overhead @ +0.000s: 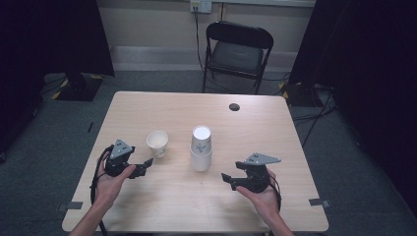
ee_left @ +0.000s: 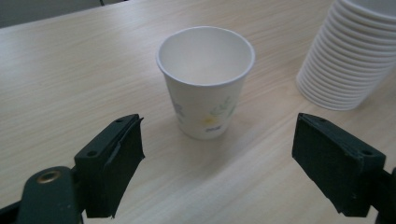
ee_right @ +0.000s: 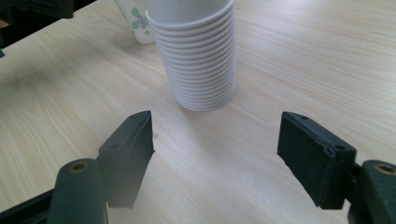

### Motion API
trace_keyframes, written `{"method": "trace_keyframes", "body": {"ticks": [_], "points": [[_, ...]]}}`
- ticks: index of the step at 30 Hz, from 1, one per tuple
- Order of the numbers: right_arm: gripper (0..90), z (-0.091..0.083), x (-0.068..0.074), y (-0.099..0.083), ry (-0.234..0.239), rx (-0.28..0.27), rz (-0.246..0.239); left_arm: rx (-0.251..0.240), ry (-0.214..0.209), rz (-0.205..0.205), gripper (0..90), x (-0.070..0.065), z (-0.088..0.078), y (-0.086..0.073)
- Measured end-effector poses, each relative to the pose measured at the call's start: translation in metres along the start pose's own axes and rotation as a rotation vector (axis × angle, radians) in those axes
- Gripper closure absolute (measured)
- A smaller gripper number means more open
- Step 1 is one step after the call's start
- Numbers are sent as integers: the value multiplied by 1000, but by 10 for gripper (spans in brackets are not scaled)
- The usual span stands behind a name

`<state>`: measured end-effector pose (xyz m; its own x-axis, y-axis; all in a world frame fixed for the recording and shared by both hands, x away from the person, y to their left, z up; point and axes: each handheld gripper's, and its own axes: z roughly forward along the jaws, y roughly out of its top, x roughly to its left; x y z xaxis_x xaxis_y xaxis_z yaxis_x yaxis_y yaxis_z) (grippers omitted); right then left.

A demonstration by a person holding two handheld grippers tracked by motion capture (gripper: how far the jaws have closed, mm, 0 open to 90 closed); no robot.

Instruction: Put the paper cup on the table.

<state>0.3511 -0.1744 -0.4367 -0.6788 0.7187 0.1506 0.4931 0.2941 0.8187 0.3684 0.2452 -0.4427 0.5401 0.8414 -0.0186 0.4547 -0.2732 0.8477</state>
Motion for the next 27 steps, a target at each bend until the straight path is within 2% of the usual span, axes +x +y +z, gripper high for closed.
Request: {"method": "trace_keyframes", "body": {"ticks": [2,5,7,11,14,16,18,20,22,27], "points": [[264,-4,-3,-1,-9,-2,4,10,-14,10,161,-4,-2,-1],[262,-9,-6,-3,-21,-10,12,22,-27,-11,164,-9,-1,-5],[262,-12,-9,-7,-27,-8,22,42,-42,4,165,-12,-2,-6],[262,-19,-15,-14,-45,-3,35,43,-59,12,165,-18,-12,-10],[262,-22,-19,-17,-56,3,39,54,-44,1,166,-21,-20,-16],[262,-24,-20,-19,-61,7,41,51,-34,14,170,-23,-24,-20],[263,-25,-21,-20,-66,15,37,31,-48,21,169,-25,-29,-23],[264,-26,-22,-21,-73,21,31,39,-44,29,168,-27,-34,-24],[264,-27,-24,-22,-80,18,31,28,-44,37,166,-28,-39,-26],[264,-29,-28,-28,-91,11,34,12,-25,16,161,-27,-40,-39]]}}
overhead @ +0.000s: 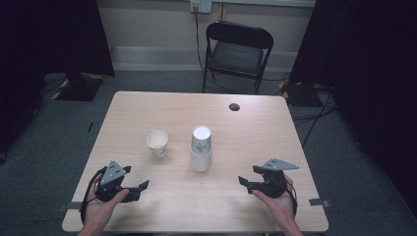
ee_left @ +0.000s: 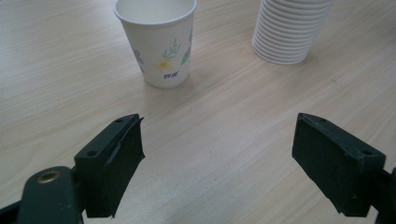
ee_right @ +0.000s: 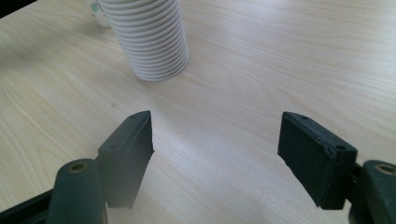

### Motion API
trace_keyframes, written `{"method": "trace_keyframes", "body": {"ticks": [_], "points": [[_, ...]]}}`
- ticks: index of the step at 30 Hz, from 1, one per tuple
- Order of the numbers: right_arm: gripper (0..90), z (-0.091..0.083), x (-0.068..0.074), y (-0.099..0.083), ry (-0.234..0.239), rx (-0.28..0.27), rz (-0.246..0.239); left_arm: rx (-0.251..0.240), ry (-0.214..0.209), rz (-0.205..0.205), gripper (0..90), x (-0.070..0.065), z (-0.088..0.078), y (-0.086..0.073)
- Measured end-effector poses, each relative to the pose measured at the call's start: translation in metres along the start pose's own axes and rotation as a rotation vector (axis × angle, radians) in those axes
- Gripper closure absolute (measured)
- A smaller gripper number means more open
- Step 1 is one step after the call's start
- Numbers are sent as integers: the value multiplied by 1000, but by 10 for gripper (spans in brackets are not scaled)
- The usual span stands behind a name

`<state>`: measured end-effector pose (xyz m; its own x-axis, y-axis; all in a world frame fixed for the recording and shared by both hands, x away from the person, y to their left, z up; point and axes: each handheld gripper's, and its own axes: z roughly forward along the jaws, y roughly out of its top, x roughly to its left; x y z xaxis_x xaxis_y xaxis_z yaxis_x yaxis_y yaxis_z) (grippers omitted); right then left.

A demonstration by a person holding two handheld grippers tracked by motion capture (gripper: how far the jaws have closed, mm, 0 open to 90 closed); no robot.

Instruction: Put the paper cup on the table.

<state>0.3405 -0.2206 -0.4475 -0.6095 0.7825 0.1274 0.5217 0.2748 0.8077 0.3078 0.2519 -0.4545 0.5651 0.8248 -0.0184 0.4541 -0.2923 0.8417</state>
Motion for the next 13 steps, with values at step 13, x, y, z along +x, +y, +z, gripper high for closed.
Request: {"method": "trace_keyframes", "body": {"ticks": [13], "points": [[260,0,-9,-10,-11,6,7,49,-9,-7,161,7,5,-5]]}}
